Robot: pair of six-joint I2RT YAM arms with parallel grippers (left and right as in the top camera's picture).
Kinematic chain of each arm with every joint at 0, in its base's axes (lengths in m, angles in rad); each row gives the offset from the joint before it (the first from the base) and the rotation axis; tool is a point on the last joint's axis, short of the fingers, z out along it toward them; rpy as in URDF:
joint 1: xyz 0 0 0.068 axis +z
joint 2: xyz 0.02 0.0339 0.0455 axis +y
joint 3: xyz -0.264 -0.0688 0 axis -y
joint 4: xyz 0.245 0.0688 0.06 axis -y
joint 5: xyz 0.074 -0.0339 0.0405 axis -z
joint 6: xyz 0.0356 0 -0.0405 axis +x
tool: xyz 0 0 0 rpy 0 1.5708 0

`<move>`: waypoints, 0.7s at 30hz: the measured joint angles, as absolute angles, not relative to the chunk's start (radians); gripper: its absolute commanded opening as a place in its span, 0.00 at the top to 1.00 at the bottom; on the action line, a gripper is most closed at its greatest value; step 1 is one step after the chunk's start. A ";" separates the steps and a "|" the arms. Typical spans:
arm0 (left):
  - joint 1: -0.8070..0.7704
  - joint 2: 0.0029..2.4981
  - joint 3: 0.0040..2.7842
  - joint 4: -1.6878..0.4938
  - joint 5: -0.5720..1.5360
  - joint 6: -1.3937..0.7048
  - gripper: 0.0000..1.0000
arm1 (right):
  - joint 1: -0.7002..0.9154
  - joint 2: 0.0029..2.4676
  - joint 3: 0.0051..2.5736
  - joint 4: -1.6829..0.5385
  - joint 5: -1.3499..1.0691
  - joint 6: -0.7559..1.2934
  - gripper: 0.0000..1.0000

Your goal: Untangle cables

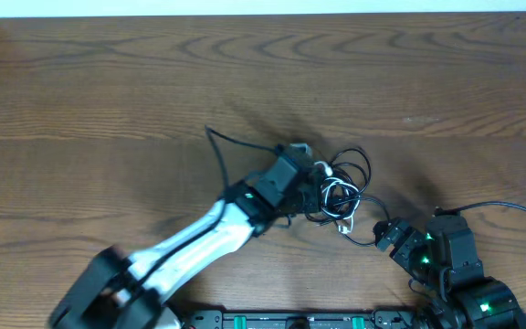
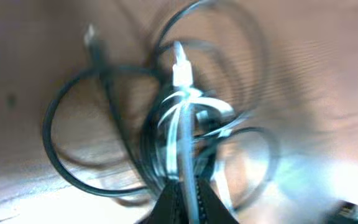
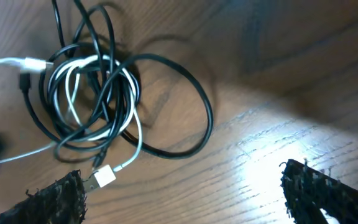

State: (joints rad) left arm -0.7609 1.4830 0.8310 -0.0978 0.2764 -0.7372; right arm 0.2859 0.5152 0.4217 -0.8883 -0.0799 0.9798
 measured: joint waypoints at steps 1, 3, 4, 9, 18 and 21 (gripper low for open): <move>-0.752 1.443 0.831 -0.102 0.283 -0.727 0.92 | 0.286 0.515 0.422 -0.878 -0.078 0.980 0.03; -0.740 1.369 0.831 -0.109 0.282 -0.714 0.92 | 0.286 0.515 0.422 -0.852 -0.077 0.980 0.03; -0.736 1.336 0.831 -0.109 0.278 -0.710 0.92 | 0.286 0.515 0.422 -0.842 -0.077 0.980 0.03; -0.735 1.282 0.831 -0.133 0.249 -0.710 0.92 | 0.286 0.515 0.422 -0.821 -0.077 0.980 0.02; -0.735 1.378 0.831 -0.268 0.165 -0.780 0.92 | 0.286 0.515 0.422 -0.834 -0.086 0.980 0.07; -0.735 1.432 0.830 -0.285 0.155 -0.823 0.92 | 0.286 0.515 0.422 -0.833 -0.089 0.980 0.08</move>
